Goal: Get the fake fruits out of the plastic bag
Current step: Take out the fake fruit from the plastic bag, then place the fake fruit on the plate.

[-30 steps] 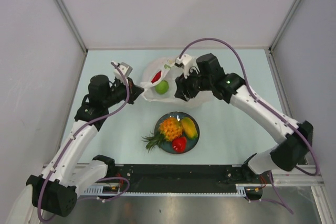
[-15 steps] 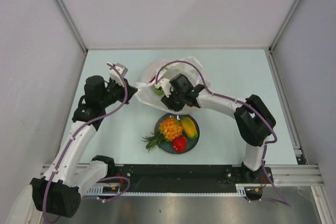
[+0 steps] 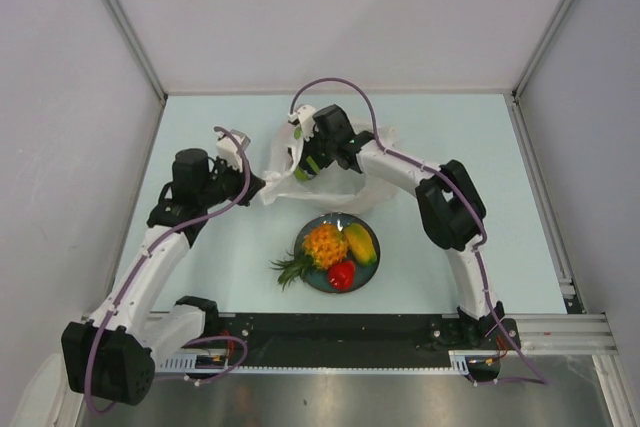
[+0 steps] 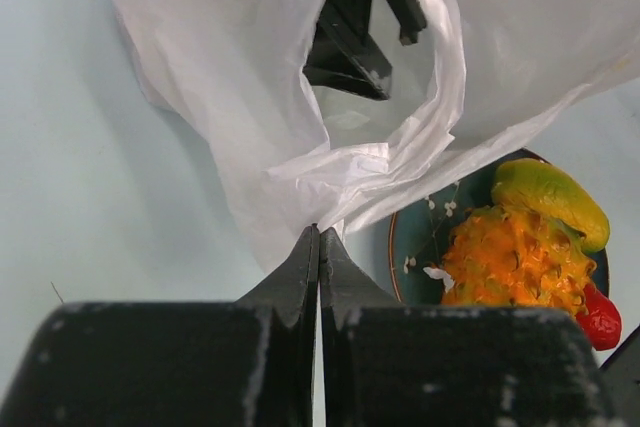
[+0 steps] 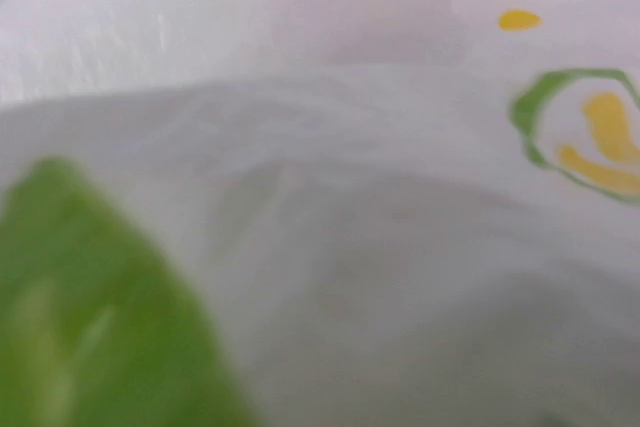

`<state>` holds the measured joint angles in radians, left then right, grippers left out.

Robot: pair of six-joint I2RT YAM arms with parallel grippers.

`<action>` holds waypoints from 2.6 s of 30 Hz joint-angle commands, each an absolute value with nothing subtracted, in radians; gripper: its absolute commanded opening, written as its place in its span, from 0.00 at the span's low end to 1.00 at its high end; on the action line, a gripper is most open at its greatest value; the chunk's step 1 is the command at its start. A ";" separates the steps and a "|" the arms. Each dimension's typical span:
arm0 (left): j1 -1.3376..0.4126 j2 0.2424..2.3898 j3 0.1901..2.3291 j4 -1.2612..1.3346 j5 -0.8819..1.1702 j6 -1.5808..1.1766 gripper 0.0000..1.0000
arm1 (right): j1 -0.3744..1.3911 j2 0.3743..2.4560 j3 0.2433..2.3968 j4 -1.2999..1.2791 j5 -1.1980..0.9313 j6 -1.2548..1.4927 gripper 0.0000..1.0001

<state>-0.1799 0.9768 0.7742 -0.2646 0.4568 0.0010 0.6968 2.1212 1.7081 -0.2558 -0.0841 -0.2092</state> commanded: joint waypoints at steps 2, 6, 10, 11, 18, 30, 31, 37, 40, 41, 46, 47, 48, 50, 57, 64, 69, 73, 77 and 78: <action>-0.170 1.002 0.821 -0.262 0.477 0.025 0.00 | 0.698 2.247 1.844 -0.255 -0.087 -0.173 1.00; -0.172 1.009 0.828 -0.275 0.471 0.034 0.00 | 0.693 2.312 1.907 -0.253 -0.109 -0.176 1.00; -0.169 1.012 0.830 -0.275 0.465 0.034 0.00 | 0.675 2.319 1.939 -0.255 -0.161 -0.204 0.74; -0.169 1.011 0.831 -0.269 0.463 0.034 0.00 | 0.670 2.309 1.940 -0.256 -0.170 -0.204 0.69; -0.169 1.022 0.821 -0.218 0.463 0.012 0.00 | 0.657 2.027 1.807 -0.268 -0.314 -0.251 0.52; -0.166 1.048 0.839 -0.137 0.469 -0.080 0.00 | 0.695 1.617 1.442 -0.467 -0.600 -0.449 0.52; -0.164 1.057 0.847 -0.130 0.469 -0.090 0.00 | 0.696 1.608 1.421 -0.494 -0.621 -0.466 0.51; -0.172 1.315 1.133 -0.057 0.500 -0.236 0.00 | 0.703 1.555 1.350 -0.482 -0.624 -0.463 0.49; -0.178 1.483 1.366 -0.043 0.492 -0.259 0.00 | 0.712 1.566 1.350 -0.459 -0.609 -0.488 0.49; -0.179 1.514 1.417 -0.046 0.482 -0.252 0.00 | 0.712 1.574 1.350 -0.454 -0.604 -0.497 0.49; -0.186 1.603 1.614 -0.071 0.411 -0.161 0.00 | 0.695 1.631 1.350 -0.443 -0.578 -0.564 0.48; -0.184 1.592 1.605 -0.071 0.407 -0.152 0.00 | 0.690 1.637 1.350 -0.445 -0.574 -0.578 0.48; -0.184 1.585 1.591 -0.072 0.407 -0.153 0.00 | 0.687 1.644 1.350 -0.448 -0.571 -0.589 0.48; -0.184 1.548 1.531 -0.068 0.420 -0.170 0.01 | 0.667 1.666 1.350 -0.457 -0.569 -0.614 0.48; -0.190 1.433 1.362 -0.052 0.434 -0.176 0.00 | 0.614 1.729 1.348 -0.512 -0.595 -0.701 0.50; -0.190 1.378 1.290 -0.066 0.423 -0.158 0.00 | 0.614 1.787 1.348 -0.560 -0.627 -0.818 0.53; -0.190 1.365 1.270 -0.071 0.414 -0.150 0.00 | 0.641 1.809 1.347 -0.600 -0.635 -0.848 0.54; -0.190 1.362 1.262 -0.069 0.420 -0.153 0.00 | 0.647 1.807 1.338 -0.614 -0.632 -0.856 0.55; -0.190 1.365 1.264 -0.063 0.422 -0.160 0.00 | 0.655 1.807 1.335 -0.633 -0.618 -0.880 0.56; -0.190 1.367 1.264 -0.061 0.422 -0.161 0.00 | 0.655 1.806 1.335 -0.638 -0.618 -0.885 0.56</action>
